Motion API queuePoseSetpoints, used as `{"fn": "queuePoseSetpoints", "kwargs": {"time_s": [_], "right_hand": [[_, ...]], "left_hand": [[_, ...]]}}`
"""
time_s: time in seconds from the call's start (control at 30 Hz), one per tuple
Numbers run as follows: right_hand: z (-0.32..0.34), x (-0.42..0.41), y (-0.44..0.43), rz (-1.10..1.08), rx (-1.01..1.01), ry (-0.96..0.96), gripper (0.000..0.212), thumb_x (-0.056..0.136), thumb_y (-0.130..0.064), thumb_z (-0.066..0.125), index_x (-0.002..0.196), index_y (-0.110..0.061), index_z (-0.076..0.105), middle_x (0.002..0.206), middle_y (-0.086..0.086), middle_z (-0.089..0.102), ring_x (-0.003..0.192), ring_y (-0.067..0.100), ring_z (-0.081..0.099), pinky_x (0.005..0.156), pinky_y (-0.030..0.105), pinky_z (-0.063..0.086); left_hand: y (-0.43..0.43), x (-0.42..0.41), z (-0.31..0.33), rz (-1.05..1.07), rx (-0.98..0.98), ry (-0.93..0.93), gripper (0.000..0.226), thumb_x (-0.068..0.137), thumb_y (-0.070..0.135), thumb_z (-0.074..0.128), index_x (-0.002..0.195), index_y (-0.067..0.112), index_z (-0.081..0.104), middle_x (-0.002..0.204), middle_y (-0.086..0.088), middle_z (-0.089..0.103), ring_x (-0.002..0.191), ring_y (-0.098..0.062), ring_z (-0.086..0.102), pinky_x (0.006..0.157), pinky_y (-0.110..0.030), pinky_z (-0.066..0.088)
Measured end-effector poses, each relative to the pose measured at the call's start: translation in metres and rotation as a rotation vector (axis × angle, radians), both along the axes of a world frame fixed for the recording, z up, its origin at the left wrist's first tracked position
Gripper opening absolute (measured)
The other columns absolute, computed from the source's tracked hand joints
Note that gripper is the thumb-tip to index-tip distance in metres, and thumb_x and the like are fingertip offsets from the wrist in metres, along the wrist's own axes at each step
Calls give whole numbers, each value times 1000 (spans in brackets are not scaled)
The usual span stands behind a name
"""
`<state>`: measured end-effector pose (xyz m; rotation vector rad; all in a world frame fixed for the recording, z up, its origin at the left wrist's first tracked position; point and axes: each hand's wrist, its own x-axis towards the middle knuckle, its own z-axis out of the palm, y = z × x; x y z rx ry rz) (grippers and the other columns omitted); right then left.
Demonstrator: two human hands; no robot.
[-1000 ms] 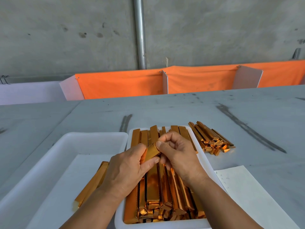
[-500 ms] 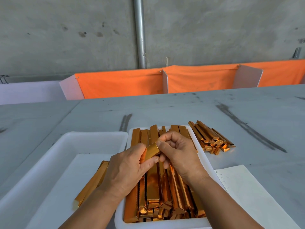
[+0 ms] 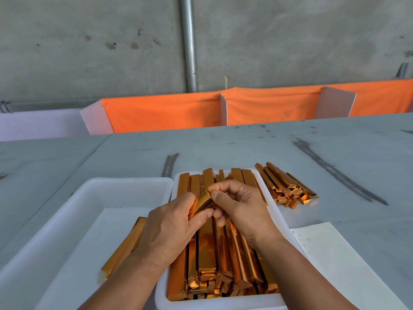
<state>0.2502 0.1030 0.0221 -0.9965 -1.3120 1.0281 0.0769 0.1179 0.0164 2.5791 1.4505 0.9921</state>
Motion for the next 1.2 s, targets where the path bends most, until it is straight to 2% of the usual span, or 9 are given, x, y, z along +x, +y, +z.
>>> {"fn": "queuePoseSetpoints", "kwargs": {"time_s": [0.23,0.5,0.63,0.73,0.8,0.87,0.97,1.07,1.2], "right_hand": [[2,3,2,38,-109,110,4,93,-10,65,95,-7,68,63,15,68,43,16,59,49,22,50],[6,4,2,90,-160,185,3,89,-7,69,88,-8,72,70,17,69,46,15,62,45,22,51],[7,2,-1,65,-91,140,4,83,-19,73,83,-16,76,68,14,69,45,17,60,46,23,52],[5,0,-3,22,-27,47,16,83,-31,70,91,-20,77,66,10,70,48,17,61,51,24,53],[1,-1,-5,17,23,-3,14,92,-24,66,100,-24,77,71,10,72,53,18,63,54,23,53],[-1,-4,-5,6,46,-21,18,94,-17,64,106,-24,76,75,8,73,57,17,63,55,22,53],[-3,-7,-4,-31,73,-73,15,90,-17,69,101,-25,77,73,2,73,57,12,65,55,20,54],[-4,-7,-3,-65,87,-152,10,90,-19,70,88,-28,74,68,-1,71,52,9,63,54,19,53],[-4,-8,-1,-74,64,-149,7,92,-22,69,97,-25,67,69,-1,70,53,12,63,53,23,54]], "left_hand": [[-1,1,1,4,27,30,45,84,68,45,90,24,53,60,15,37,53,-7,48,52,-15,36],[-2,0,2,-22,41,12,49,83,69,42,89,23,54,59,16,36,51,-7,47,50,-15,37],[-1,0,1,-18,27,-13,55,83,72,35,94,23,56,61,15,42,55,-7,50,52,-15,38],[0,0,0,-2,13,-39,57,82,73,31,98,24,56,64,14,47,58,-8,53,53,-16,41],[1,0,-1,22,10,-57,56,82,72,31,96,24,55,62,14,46,56,-7,52,52,-17,41],[1,1,-1,37,23,-67,53,82,70,32,92,23,54,57,16,40,51,-4,47,50,-14,34],[1,1,-1,49,32,-47,50,83,68,33,90,22,54,56,18,35,48,-3,42,48,-11,28],[2,1,-2,49,23,0,52,83,69,32,95,24,55,60,17,37,54,-5,47,50,-15,37],[1,3,0,59,16,11,56,81,71,29,100,25,55,64,16,39,59,-7,51,55,-19,45]]}}
